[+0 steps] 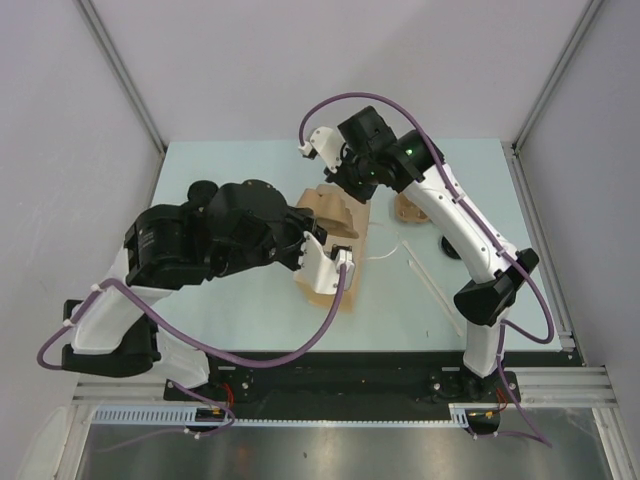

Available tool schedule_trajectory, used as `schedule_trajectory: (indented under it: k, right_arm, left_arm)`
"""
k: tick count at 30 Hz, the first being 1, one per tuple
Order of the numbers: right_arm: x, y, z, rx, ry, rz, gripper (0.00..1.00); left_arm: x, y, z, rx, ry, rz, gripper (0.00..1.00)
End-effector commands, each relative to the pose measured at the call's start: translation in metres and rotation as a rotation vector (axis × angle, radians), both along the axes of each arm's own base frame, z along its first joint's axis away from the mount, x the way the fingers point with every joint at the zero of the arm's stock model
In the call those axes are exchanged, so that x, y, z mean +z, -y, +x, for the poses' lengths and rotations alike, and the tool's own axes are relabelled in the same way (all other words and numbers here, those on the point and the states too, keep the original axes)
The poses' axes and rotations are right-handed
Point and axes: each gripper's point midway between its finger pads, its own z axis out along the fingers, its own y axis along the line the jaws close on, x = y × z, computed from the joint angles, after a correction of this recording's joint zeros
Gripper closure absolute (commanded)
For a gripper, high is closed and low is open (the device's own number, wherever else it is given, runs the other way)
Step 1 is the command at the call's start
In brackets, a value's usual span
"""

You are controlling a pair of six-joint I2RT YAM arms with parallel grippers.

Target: Pack the takeout coffee

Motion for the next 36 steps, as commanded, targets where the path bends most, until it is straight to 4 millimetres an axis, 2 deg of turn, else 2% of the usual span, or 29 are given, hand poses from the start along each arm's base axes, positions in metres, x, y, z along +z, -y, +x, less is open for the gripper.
schedule_trajectory:
  k: [1, 7, 12, 14, 19, 22, 26, 30, 36]
  right_arm:
    - [0.017, -0.002, 0.002, -0.029, 0.044, 0.030, 1.00]
    - [0.019, -0.001, 0.003, -0.039, 0.051, 0.027, 1.00]
    - [0.018, 0.001, 0.004, -0.046, 0.049, 0.024, 1.00]
    - [0.018, 0.001, 0.003, -0.039, 0.047, 0.029, 1.00]
    - [0.025, -0.003, -0.001, -0.013, 0.054, 0.055, 1.00]
    - [0.026, -0.011, -0.011, 0.032, 0.024, 0.087, 1.00]
    - [0.030, -0.014, -0.023, 0.074, 0.007, 0.107, 1.00]
    - [0.030, -0.015, -0.030, 0.103, -0.003, 0.112, 1.00]
    - [0.032, -0.019, -0.039, 0.128, -0.029, 0.140, 1.00]
  left_arm:
    - [-0.020, -0.005, -0.011, -0.039, -0.019, 0.122, 1.00]
    - [-0.030, 0.003, -0.015, -0.057, -0.033, 0.154, 1.00]
    - [-0.016, 0.007, -0.018, -0.061, -0.007, 0.118, 1.00]
    - [-0.016, 0.008, -0.022, -0.070, 0.003, 0.125, 1.00]
    - [-0.046, 0.009, -0.028, -0.084, -0.072, 0.181, 1.00]
    - [-0.059, 0.011, -0.027, -0.067, -0.130, 0.185, 1.00]
    - [-0.069, 0.013, -0.022, -0.048, -0.187, 0.187, 1.00]
    - [-0.080, 0.009, -0.008, -0.008, -0.228, 0.204, 1.00]
    - [-0.102, 0.013, -0.004, -0.005, -0.335, 0.214, 1.00]
